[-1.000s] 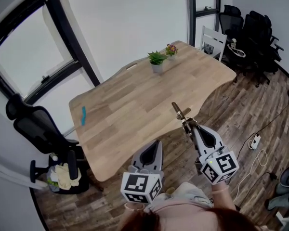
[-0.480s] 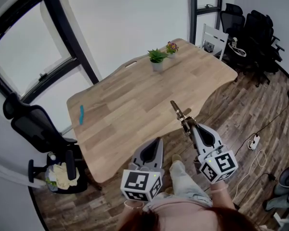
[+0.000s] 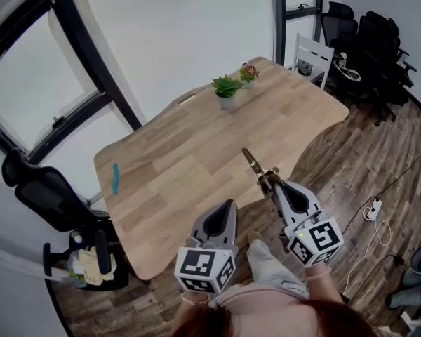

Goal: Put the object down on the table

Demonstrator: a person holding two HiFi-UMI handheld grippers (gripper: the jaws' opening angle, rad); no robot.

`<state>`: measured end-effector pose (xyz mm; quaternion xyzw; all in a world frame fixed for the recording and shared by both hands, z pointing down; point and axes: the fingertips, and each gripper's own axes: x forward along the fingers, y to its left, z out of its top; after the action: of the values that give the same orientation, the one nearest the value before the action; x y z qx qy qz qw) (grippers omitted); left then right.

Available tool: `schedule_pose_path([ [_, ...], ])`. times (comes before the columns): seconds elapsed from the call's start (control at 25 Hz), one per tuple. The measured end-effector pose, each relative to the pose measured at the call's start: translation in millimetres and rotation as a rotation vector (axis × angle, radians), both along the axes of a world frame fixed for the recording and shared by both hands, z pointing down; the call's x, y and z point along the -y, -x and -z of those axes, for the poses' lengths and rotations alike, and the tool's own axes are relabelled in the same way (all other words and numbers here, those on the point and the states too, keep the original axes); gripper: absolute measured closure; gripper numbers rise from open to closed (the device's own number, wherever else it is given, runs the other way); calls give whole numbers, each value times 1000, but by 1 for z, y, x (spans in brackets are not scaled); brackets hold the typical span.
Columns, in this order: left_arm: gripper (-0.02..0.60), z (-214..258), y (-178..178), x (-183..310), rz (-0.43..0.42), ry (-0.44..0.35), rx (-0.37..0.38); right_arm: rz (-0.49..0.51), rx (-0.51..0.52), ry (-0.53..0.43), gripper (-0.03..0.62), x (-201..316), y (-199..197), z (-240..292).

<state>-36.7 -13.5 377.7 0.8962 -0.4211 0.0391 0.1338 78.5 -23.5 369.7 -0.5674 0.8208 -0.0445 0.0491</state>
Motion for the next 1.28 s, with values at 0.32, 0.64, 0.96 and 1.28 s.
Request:
schedule_pose_path([
  [0.32,580,0,-18,44,3,6,12,19,-4,2,586,46,-11,-1],
  [0.64,580,0,-33,87,14,12,19,32,-23,10,586,89,-24,-6],
  [0.96,580,-3,-45,121,36,17,23,66,-58,21,586,127,-33,-14],
  [1.28,580,-11,-49,154,61,31,34,117,-132,32,586,165,-31,-27],
])
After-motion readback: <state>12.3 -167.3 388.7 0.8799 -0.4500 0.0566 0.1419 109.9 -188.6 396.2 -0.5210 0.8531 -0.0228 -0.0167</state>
